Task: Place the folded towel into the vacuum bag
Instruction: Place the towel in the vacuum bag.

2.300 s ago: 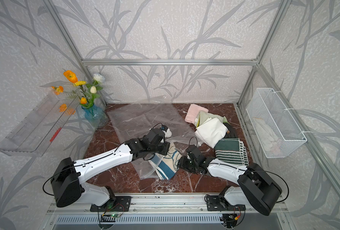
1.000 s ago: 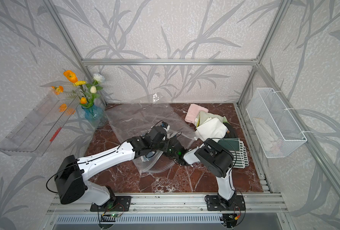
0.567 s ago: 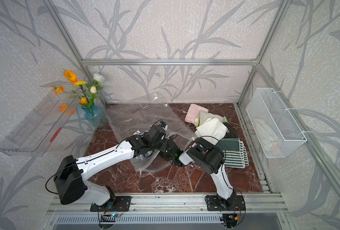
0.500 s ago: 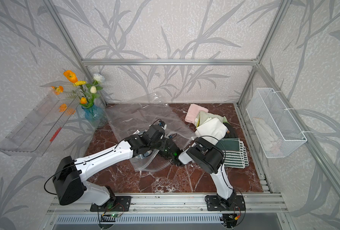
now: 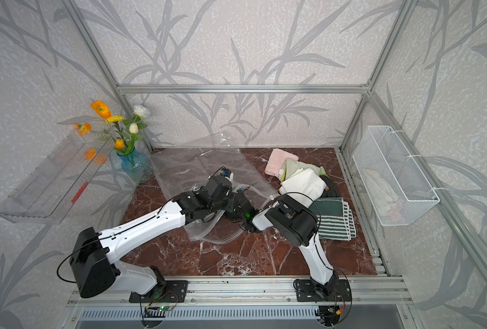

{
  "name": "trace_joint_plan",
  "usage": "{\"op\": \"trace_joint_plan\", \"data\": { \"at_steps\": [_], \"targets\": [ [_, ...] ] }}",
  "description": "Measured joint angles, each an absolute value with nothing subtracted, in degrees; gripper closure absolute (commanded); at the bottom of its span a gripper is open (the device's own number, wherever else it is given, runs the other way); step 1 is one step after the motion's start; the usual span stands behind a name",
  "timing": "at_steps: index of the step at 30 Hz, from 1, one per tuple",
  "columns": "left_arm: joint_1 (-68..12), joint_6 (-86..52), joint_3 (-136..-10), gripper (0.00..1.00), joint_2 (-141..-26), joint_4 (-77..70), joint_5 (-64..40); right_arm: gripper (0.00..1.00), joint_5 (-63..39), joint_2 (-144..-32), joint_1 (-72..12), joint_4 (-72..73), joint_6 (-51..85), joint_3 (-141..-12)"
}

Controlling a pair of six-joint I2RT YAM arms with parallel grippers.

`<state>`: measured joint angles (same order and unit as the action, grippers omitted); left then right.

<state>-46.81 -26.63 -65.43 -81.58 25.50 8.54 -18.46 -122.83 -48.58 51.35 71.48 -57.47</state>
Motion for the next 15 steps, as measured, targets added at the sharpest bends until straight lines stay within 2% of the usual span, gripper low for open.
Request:
{"op": "trace_joint_plan", "data": {
  "at_steps": [8,15],
  "targets": [
    [-49.3,-26.5,-67.1,1.00,-79.7,25.4,7.2,0.92,-18.5,-120.5,-47.2,54.7,72.1,-46.7],
    [-48.7,-25.9,-71.8,1.00,-79.7,25.6,7.1,0.95,-18.0,-120.5,-47.2,55.2,72.4,-46.6]
  ]
}}
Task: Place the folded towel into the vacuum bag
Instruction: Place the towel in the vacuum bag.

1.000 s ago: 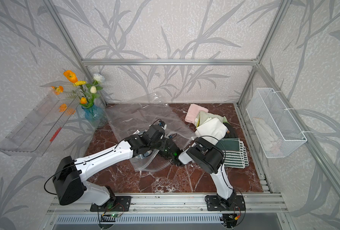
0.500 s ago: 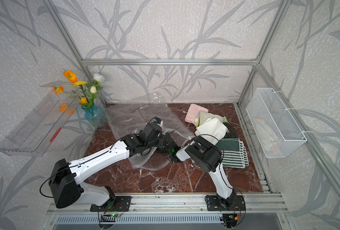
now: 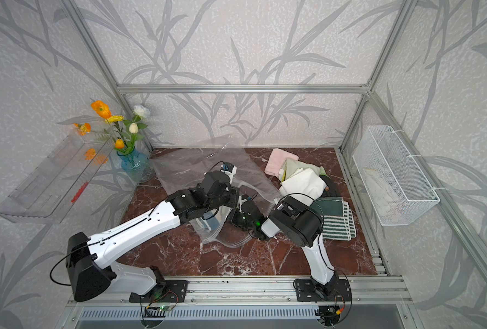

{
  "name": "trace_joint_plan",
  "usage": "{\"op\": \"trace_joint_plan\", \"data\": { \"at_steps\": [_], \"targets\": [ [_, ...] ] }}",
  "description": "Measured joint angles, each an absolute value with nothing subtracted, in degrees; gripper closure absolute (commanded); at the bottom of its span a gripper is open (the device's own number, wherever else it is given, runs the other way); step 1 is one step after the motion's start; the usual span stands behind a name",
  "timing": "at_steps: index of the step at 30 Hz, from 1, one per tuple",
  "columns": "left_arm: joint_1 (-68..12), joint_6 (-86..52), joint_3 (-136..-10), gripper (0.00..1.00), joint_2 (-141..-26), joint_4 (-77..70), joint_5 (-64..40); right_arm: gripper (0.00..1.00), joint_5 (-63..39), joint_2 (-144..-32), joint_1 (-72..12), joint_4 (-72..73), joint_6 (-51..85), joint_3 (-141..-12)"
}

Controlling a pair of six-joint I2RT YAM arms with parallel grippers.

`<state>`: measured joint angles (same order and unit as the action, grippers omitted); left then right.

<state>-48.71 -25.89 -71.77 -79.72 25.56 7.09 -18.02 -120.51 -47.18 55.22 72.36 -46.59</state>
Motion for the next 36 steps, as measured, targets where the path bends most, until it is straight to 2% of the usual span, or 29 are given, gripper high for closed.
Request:
{"op": "trace_joint_plan", "data": {
  "at_steps": [10,15,23,27,30,33,36],
  "targets": [
    [-49.6,-25.6,-74.3,1.00,-80.8,25.1,3.5,0.96,-22.0,-123.6,-47.2,45.8,68.7,-63.0],
    [-49.5,-25.7,-74.0,1.00,-80.9,25.0,2.9,0.96,-24.1,-128.5,-47.2,43.4,68.5,-69.7],
    [-49.6,-25.7,-72.4,1.00,-81.4,24.8,1.3,0.95,-24.7,-132.5,-47.2,34.1,68.1,-75.6],
    [-49.6,-25.7,-72.0,1.00,-81.4,24.6,1.4,0.81,-25.1,-133.8,-47.2,31.8,67.5,-79.9],
    [-49.6,-25.7,-71.5,1.00,-81.4,24.1,1.4,0.56,-25.6,-133.9,-47.2,31.7,67.7,-79.7],
    [-49.5,-25.7,-70.4,1.00,-81.4,23.5,1.4,0.41,-26.0,-131.7,-47.2,34.6,68.4,-75.4],
    [-49.1,-25.7,-68.9,1.00,-81.2,22.8,1.4,0.34,-25.6,-125.6,-47.2,35.0,68.9,-67.4]
  ]
}}
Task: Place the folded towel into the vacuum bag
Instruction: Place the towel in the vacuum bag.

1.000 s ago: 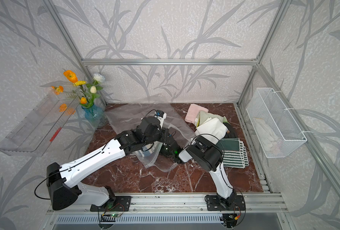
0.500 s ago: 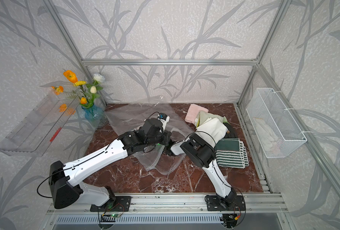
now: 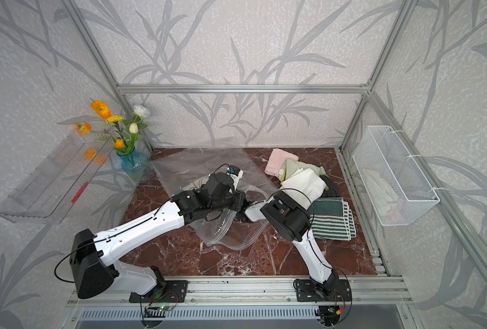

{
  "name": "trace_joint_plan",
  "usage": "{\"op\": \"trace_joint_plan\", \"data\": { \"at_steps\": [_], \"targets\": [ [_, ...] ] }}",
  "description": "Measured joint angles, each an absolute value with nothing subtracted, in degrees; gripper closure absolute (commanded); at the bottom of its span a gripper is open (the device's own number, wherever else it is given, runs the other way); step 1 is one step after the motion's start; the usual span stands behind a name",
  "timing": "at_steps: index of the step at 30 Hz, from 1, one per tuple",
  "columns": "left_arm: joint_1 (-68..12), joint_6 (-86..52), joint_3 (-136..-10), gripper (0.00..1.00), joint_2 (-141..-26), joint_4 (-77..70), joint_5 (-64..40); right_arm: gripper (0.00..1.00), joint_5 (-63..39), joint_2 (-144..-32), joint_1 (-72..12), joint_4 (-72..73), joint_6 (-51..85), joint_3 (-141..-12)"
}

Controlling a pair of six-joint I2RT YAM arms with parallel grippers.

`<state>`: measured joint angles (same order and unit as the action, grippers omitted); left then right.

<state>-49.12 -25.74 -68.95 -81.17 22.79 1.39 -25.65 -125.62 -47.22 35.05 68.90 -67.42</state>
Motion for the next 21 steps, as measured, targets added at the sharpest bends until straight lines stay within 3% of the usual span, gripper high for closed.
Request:
{"op": "trace_joint_plan", "data": {
  "at_steps": [11,21],
  "targets": [
    [-48.7,-26.3,-67.4,1.00,-77.7,19.4,-1.8,0.34,-22.0,-110.5,-47.1,33.4,70.6,-48.2],
    [-46.7,-26.3,-65.8,1.00,-77.2,20.8,0.3,0.38,-20.9,-110.7,-46.4,42.2,76.3,-43.3]
  ]
}}
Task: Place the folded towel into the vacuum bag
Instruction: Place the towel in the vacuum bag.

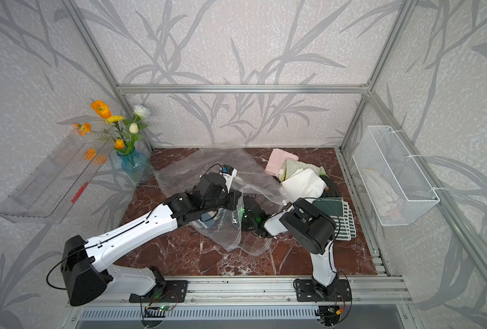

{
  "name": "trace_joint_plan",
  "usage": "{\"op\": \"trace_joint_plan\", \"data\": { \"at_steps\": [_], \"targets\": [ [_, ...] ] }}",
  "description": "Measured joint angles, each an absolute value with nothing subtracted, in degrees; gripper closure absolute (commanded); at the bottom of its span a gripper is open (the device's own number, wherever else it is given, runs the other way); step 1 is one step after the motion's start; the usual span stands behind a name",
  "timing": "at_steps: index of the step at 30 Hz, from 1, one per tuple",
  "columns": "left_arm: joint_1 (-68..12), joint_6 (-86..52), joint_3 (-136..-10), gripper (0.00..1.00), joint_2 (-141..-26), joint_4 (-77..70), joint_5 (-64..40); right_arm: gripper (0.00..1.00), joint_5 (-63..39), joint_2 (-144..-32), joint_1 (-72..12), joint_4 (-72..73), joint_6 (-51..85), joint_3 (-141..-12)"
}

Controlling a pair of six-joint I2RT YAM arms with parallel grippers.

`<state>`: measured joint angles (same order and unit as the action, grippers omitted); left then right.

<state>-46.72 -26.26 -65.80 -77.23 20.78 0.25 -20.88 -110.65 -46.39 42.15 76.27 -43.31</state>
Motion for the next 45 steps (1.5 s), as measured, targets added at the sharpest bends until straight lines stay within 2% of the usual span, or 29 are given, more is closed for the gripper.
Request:
{"op": "trace_joint_plan", "data": {
  "at_steps": [10,14,19,23,26,30,33,40,45],
  "targets": [
    [-46.2,-26.1,-64.7,1.00,-76.8,21.1,0.4,0.37,-18.0,-93.2,-46.0,27.2,69.7,-36.8],
    [-46.0,-26.1,-64.7,0.94,-76.8,21.3,0.1,0.37,-17.6,-83.4,-45.5,15.3,64.0,-36.7],
    [-46.0,-26.7,-63.6,0.79,-76.8,20.9,-1.2,0.37,-15.7,-69.6,-44.1,-9.6,50.2,-44.3],
    [-45.9,-27.3,-62.2,0.59,-76.3,21.5,-2.1,0.36,-16.2,-61.9,-38.0,-25.5,38.9,-51.6],
    [-45.7,-28.3,-61.6,0.50,-75.0,21.5,-3.2,0.36,-18.0,-60.0,-31.6,-36.0,32.3,-57.3],
    [-45.2,-30.1,-59.9,0.40,-71.5,21.0,-4.2,0.36,-19.2,-64.3,-25.4,-43.7,26.1,-65.6],
    [-44.1,-31.4,-58.7,0.31,-69.3,20.9,-4.5,0.34,-19.1,-70.9,-24.3,-45.1,23.7,-71.0],
    [-40.9,-34.1,-56.3,0.33,-65.6,19.8,-4.6,0.31,-18.0,-95.0,-24.3,-44.1,18.3,-86.4],
    [-36.4,-37.8,-48.4,0.36,-67.5,16.1,-4.6,0.31,-16.5,-115.5,-24.3,-44.7,14.4,-101.1]
  ]
}}
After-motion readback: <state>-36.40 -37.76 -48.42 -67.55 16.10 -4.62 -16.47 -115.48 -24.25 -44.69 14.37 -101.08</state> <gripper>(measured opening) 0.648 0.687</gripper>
